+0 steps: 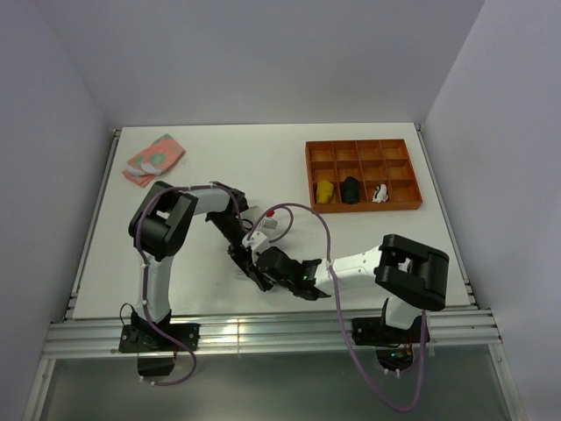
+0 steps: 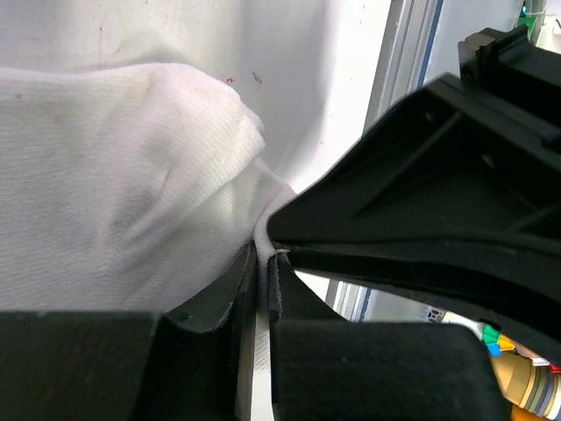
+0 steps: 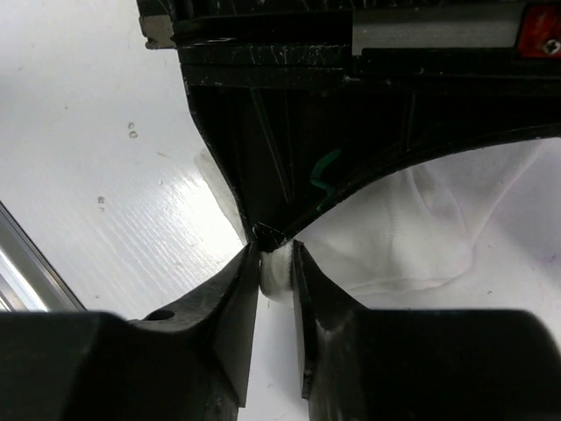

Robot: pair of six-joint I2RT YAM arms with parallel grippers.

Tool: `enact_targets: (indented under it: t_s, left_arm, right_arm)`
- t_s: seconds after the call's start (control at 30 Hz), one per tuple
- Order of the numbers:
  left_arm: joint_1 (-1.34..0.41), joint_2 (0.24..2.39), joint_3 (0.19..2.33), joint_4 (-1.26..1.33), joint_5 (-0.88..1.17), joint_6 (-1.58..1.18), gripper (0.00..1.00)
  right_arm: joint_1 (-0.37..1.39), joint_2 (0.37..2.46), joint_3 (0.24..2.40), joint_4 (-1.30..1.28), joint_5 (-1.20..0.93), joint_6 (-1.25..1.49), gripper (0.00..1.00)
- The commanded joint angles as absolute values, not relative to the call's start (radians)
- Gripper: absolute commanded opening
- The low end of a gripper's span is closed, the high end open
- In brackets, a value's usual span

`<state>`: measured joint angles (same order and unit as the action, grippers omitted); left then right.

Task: Roll the socks
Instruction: Roll the sock at the center of the board.

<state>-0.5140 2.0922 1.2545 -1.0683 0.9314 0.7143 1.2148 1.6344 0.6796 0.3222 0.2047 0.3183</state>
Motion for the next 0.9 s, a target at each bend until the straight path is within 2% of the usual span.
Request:
enact_targets:
  t_s: [0.0,0.07,0.17,0.37,0.43,0.53,0.87]
  left_arm:
    - [-0.52,2.103,1.285,-1.098,0.982,0.735,0.01]
    - [-0.52,2.108,1.292,-1.104,0.988,0.741,0.01]
    - [-0.52,2.103,1.295,-1.1,0.994,0.741,0.03]
    - [-0.52,2.037,1.273,-1.005,1.002,0.654,0.14]
    - [-0.52,1.979,1.258,-0.915,0.996,0.606,0.21]
    - [-0.517,1.895,1.221,-0.777,0.966,0.499,0.26]
    - [-0.491,1.616,1.008,-0.382,0.793,0.261,0.28]
  right_arm:
    - [1.216,1.638,0.663,0.357,0.215,0.324,0.23]
    - [1.216,1.646,0.657,0.373,0.209,0.33,0.15]
    - [1.215,1.655,0.647,0.383,0.218,0.344,0.08]
    - [1.193,1.664,0.624,0.373,0.203,0.403,0.01]
    - [1.18,1.654,0.614,0.364,0.187,0.434,0.0]
    - [1.154,1.646,0.603,0.339,0.144,0.465,0.0]
    - [1.063,1.698,0.684,0.207,-0.058,0.503,0.0]
